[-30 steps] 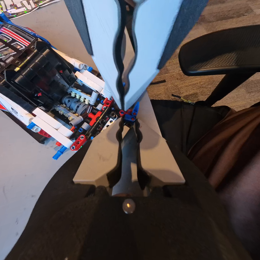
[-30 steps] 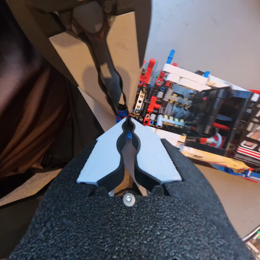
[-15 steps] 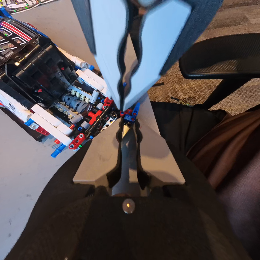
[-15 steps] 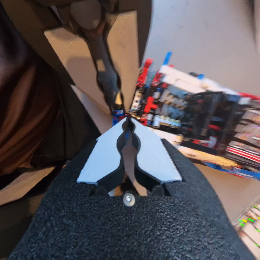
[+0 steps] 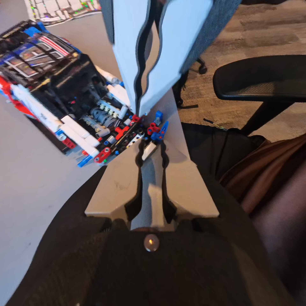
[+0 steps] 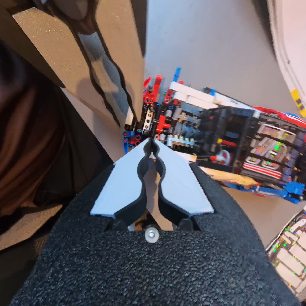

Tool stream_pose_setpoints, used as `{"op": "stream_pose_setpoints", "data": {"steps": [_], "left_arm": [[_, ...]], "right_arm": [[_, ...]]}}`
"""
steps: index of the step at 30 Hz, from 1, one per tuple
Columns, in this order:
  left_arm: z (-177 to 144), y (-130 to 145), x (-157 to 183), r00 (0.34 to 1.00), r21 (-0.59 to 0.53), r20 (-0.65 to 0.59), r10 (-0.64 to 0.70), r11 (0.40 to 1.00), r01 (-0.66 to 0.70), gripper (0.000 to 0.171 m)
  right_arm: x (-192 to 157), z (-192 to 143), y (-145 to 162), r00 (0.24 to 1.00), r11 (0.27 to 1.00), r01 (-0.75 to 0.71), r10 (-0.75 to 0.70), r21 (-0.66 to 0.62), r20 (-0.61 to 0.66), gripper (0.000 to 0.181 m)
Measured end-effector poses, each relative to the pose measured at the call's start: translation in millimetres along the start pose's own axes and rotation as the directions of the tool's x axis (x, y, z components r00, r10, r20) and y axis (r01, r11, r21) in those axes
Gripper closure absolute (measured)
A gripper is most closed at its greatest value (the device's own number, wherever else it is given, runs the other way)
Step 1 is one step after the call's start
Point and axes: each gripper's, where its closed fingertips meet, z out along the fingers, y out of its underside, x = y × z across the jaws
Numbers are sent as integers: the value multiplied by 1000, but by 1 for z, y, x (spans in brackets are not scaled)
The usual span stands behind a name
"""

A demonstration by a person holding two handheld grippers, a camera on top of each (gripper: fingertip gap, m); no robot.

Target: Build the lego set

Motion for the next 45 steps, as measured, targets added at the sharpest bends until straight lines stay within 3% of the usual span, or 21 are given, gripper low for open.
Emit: {"op": "stream_pose_setpoints", "data": {"steps": [1, 6, 11, 14, 24, 30, 38, 41, 45], "left_arm": [[-6, 1, -4, 1000, 6, 18, -7, 1000, 7, 154], [-40, 24, -32, 989, 28, 108, -96, 995, 94, 150], [-64, 50, -51, 967, 61, 142, -213, 977, 206, 145], [-66, 59, -53, 961, 91, 157, -229, 972, 216, 145], [-65, 61, -47, 965, 94, 237, -113, 991, 93, 145], [-67, 61, -49, 951, 86, 295, -87, 994, 64, 145], [-65, 64, -47, 950, 63, 303, -81, 996, 65, 144], [-65, 62, -42, 958, 75, 277, -71, 996, 52, 144], [-63, 50, -30, 970, 121, 239, -43, 993, 14, 145]], "right_arm": [[6, -7, -2, 999, 999, -25, 26, 26, -23, 181], [20, -23, 8, 989, 993, -102, 107, 53, -105, 181], [6, -25, 11, 970, 955, -233, 242, 185, -26, 181], [-2, -25, 13, 960, 925, -272, 281, 266, 4, 170], [-25, -18, 31, 942, 856, -301, 336, 420, -10, 156], [-38, -16, 22, 957, 852, -208, 280, 480, -80, 156], [-34, -6, 4, 979, 962, 13, 44, 274, -200, 158], [-30, 3, 3, 986, 987, 59, -33, 153, -164, 171], [-27, 12, 4, 991, 995, 93, -88, 42, -96, 173]]}}
